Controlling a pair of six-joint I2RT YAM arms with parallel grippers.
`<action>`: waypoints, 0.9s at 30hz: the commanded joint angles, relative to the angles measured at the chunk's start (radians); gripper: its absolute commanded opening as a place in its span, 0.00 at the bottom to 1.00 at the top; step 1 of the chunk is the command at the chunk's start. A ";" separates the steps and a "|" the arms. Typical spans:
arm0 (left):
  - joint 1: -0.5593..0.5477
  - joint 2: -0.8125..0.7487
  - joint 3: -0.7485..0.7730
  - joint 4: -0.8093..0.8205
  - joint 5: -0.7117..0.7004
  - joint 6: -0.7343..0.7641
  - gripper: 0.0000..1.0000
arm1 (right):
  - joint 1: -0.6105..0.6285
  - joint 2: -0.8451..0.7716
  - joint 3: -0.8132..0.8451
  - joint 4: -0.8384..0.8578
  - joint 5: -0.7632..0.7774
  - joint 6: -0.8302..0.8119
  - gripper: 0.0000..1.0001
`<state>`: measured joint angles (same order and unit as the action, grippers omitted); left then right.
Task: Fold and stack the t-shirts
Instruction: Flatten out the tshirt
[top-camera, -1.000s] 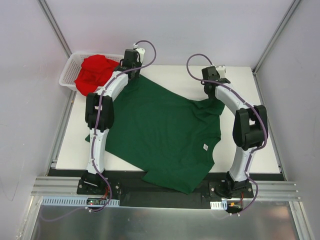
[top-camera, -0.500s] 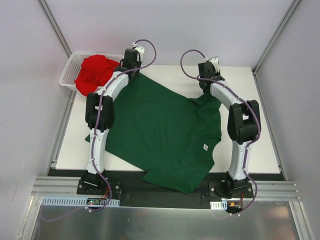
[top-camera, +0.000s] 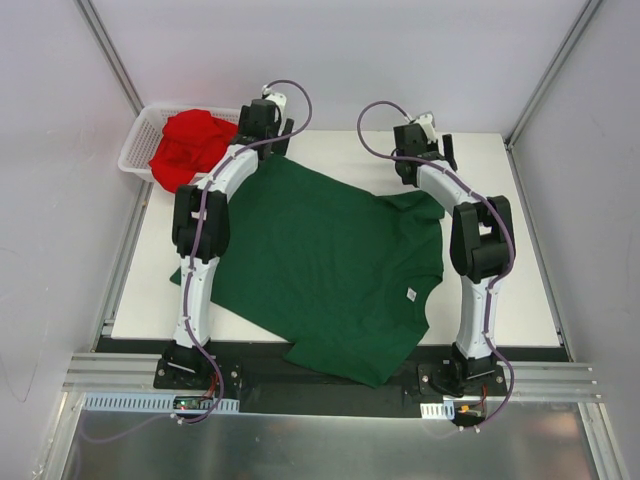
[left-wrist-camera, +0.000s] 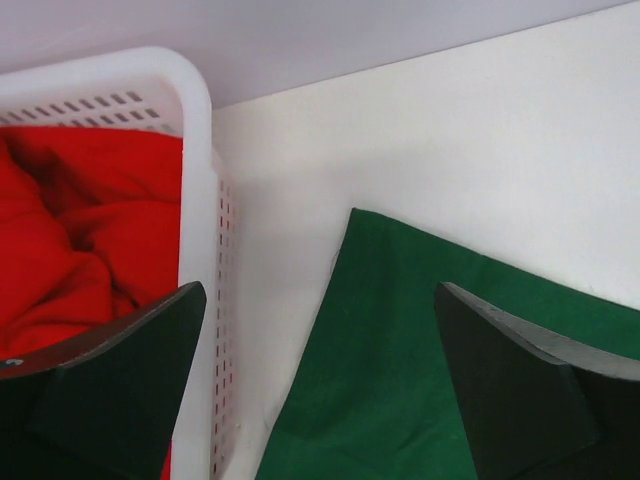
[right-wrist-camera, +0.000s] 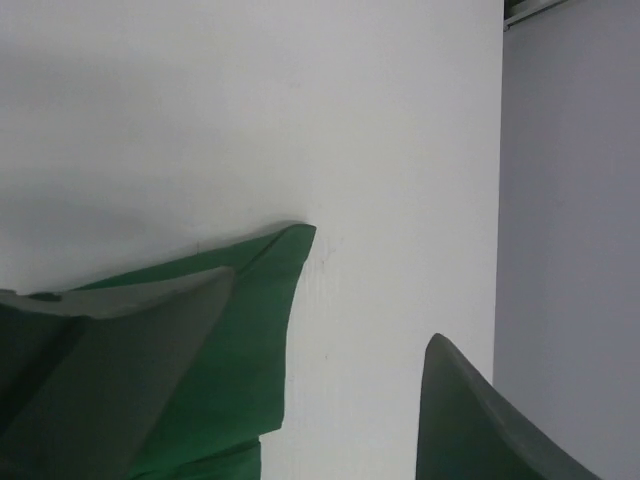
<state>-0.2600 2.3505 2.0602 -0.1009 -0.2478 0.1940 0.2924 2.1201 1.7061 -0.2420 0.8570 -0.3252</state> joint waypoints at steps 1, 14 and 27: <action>0.008 -0.039 -0.028 0.047 -0.073 -0.013 0.99 | 0.004 -0.028 0.035 0.020 0.034 0.005 0.90; -0.011 -0.528 -0.423 0.001 0.184 -0.131 0.99 | 0.082 -0.379 -0.127 -0.325 -0.363 0.273 0.92; -0.080 -1.014 -0.871 -0.037 0.332 -0.243 0.99 | 0.142 -0.644 -0.542 -0.330 -0.696 0.388 0.87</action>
<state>-0.3344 1.3762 1.2778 -0.1131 0.0460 0.0196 0.4282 1.4601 1.2121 -0.5652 0.2321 0.0044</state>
